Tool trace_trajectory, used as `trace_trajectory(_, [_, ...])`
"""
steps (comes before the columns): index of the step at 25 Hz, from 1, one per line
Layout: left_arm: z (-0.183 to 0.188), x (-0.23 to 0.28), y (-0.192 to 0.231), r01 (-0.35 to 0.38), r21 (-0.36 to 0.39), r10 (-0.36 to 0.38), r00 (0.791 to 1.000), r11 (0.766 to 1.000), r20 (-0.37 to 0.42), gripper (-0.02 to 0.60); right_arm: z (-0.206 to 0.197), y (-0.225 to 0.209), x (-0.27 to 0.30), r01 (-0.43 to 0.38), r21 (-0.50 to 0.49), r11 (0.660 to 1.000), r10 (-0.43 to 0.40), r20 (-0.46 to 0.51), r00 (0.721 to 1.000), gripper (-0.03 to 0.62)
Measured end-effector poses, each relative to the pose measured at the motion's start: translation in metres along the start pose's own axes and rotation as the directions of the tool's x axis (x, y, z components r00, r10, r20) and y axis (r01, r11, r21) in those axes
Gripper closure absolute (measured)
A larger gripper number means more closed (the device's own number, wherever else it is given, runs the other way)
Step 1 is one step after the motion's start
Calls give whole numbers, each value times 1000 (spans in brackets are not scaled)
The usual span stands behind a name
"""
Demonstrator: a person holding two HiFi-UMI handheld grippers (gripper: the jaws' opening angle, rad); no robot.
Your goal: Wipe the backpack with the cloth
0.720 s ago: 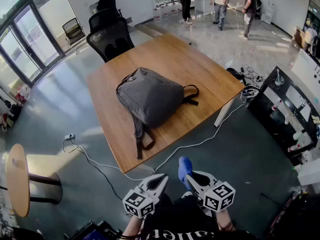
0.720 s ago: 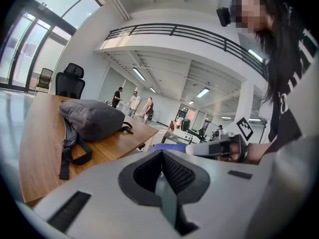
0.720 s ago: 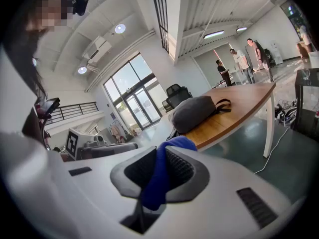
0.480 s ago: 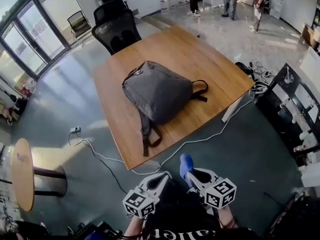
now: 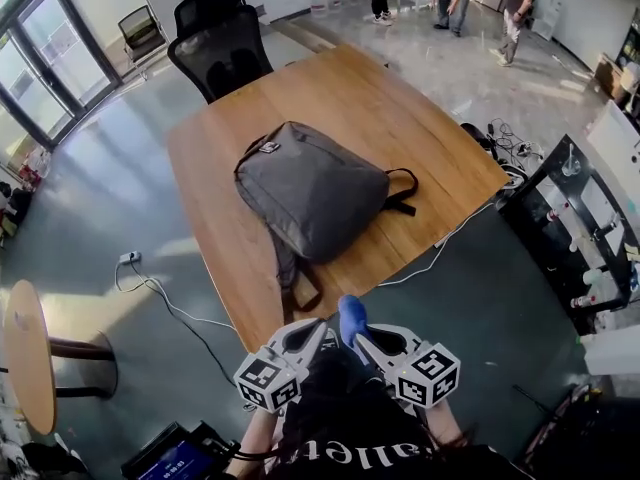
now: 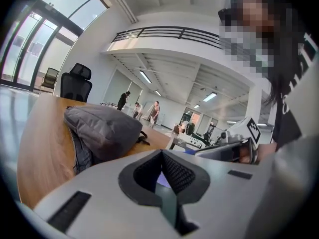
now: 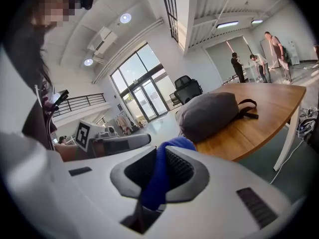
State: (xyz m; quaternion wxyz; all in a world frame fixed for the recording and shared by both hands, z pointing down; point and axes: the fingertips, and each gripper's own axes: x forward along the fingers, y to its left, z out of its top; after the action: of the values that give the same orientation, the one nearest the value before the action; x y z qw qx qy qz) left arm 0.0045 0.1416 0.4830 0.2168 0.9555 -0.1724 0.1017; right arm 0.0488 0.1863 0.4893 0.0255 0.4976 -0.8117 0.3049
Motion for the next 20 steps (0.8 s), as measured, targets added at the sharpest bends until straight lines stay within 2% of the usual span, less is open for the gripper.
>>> trace_trajectory(4, [24,10,36,14,-4,-14,1000,1000,16,580,25,-8,34,-5,28,1000,4,20,1000,531])
trace_trajectory(7, [33,11,65,14,-16,-13,1000,1000,20,580,38,-7,61,-36,22,999,36,4,999,531])
trace_trajectory(14, [47,12,116,-4,-51,5,999,999,39,580,33,9,115,-138,-65,988,125,-170,978,531])
trace_trajectory(20, [47,18,134,-45,-81,49,998,996,37,580,26,-20,129,-134,-104,986,100,-281,954,532])
